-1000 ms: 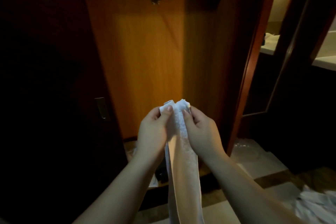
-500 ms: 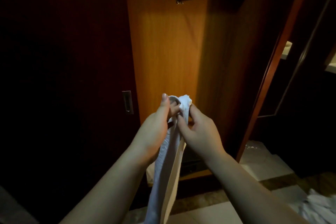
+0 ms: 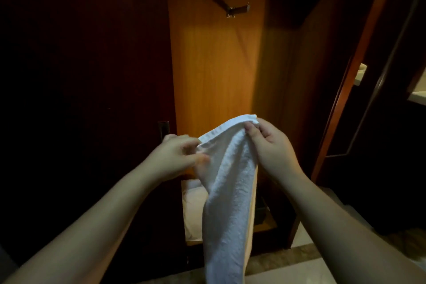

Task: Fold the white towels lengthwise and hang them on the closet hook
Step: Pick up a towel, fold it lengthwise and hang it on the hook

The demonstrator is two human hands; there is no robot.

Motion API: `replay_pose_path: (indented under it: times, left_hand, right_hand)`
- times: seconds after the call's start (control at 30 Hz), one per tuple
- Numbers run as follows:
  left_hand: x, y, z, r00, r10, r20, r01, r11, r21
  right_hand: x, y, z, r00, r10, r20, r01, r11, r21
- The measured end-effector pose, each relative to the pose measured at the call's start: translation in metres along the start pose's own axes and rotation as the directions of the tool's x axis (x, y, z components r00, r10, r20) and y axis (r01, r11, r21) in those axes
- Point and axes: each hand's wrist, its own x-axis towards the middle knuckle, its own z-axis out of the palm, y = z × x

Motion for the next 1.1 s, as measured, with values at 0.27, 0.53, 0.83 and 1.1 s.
replay_pose_path:
  times: [0.27,0.53,0.83,1.1]
  left_hand:
    - [0.006,0.003,-0.034,0.898,0.418,-0.137,-0.330,0.847,0.416]
    - [0.008,0.047,-0.042,0.884,0.413,-0.217,-0.204,0.762,0.615]
    - [0.020,0.053,-0.034,0.992,-0.070,-0.103,0.003,0.839,-0.545]
    - [0.026,0.050,0.007,0.776,-0.122,-0.619,-0.340,0.746,-0.573]
  right_hand:
    - [0.007,0.014,-0.041,1.000,0.021,0.008,-0.021,0.998,-0.054]
    - [0.001,0.001,-0.054,0.961,-0.090,-0.260,0.091,0.996,-0.009]
    - [0.006,0.007,-0.044,0.933,-0.048,-0.356,0.059,0.998,0.020]
    - [0.016,0.005,-0.030,0.918,0.012,-0.395,0.022,0.997,0.079]
